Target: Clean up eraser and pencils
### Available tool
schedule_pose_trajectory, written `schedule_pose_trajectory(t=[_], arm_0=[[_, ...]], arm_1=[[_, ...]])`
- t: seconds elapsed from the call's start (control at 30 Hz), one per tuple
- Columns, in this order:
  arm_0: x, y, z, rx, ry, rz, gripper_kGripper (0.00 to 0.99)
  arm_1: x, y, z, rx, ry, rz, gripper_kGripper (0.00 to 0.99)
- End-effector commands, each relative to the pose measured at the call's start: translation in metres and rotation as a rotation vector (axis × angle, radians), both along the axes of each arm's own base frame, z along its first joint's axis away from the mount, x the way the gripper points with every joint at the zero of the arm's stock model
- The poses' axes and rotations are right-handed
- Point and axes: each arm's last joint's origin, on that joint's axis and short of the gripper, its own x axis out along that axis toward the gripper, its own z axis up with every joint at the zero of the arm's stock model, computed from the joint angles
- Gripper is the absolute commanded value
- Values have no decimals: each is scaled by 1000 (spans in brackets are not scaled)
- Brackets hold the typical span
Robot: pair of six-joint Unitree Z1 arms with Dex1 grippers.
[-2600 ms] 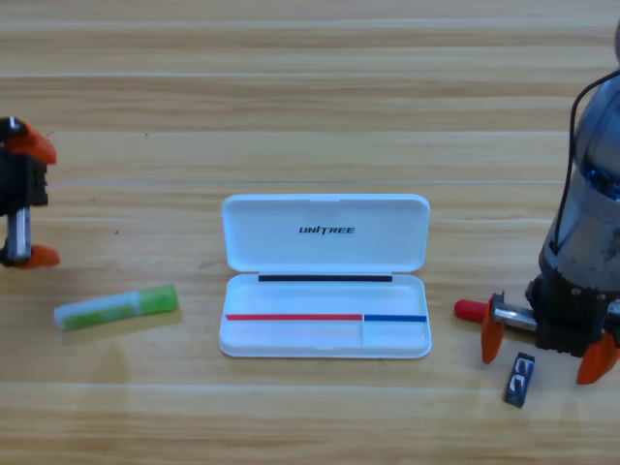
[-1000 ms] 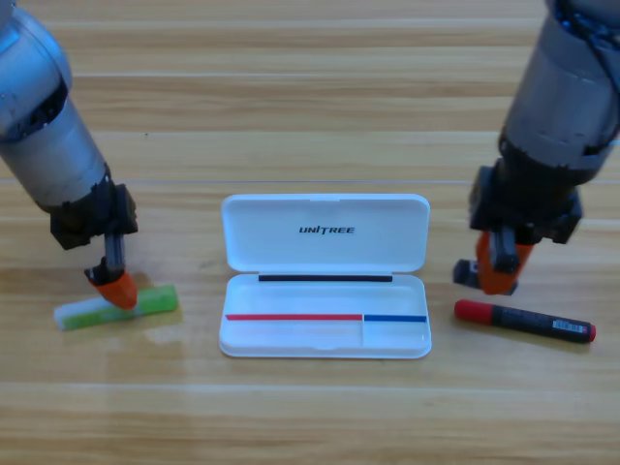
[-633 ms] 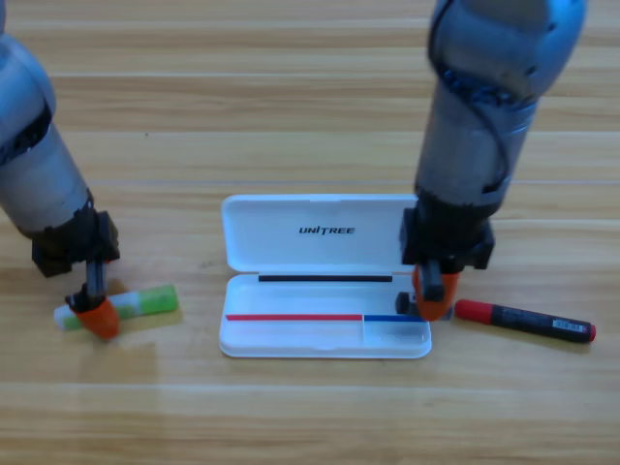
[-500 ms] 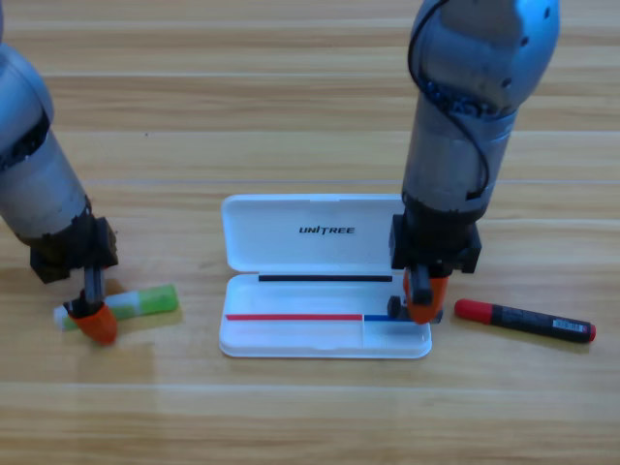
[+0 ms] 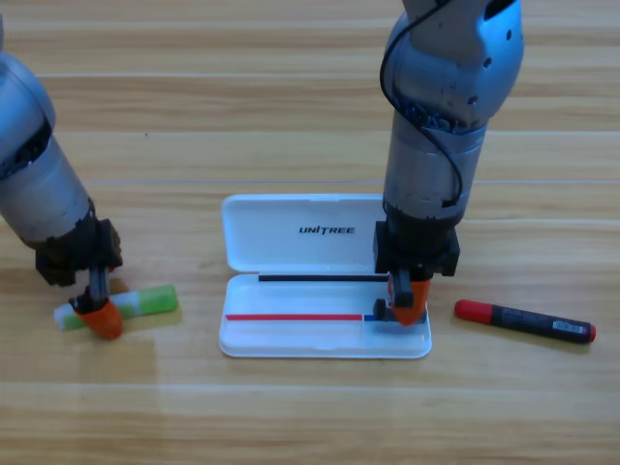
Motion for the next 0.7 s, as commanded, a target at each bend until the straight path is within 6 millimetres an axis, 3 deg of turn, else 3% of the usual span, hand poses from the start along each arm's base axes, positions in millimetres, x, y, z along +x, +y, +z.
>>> schedule_pose_trajectory(t=[0.03,0.2,0.27,0.33,0.6,0.67,0.7], arm_0=[[7,4,-27,41,67,6,746],[8,3,-27,42,64,-20,494],[9,3,-26,39,63,-39,382],[9,3,-25,38,59,-42,319],[8,3,-22,29,56,-70,67],[8,2,-21,30,54,-72,0],[8,2,-20,27,51,-70,0]], arm_1=[[-3,12,-31,-66,33,34,0],[-4,13,-31,-65,32,38,51],[-5,14,-31,-66,33,40,186],[-6,15,-32,-66,35,41,242],[-10,16,-30,-66,36,46,311],[-13,13,-22,-63,34,47,334],[-16,8,-14,-58,30,46,402]])
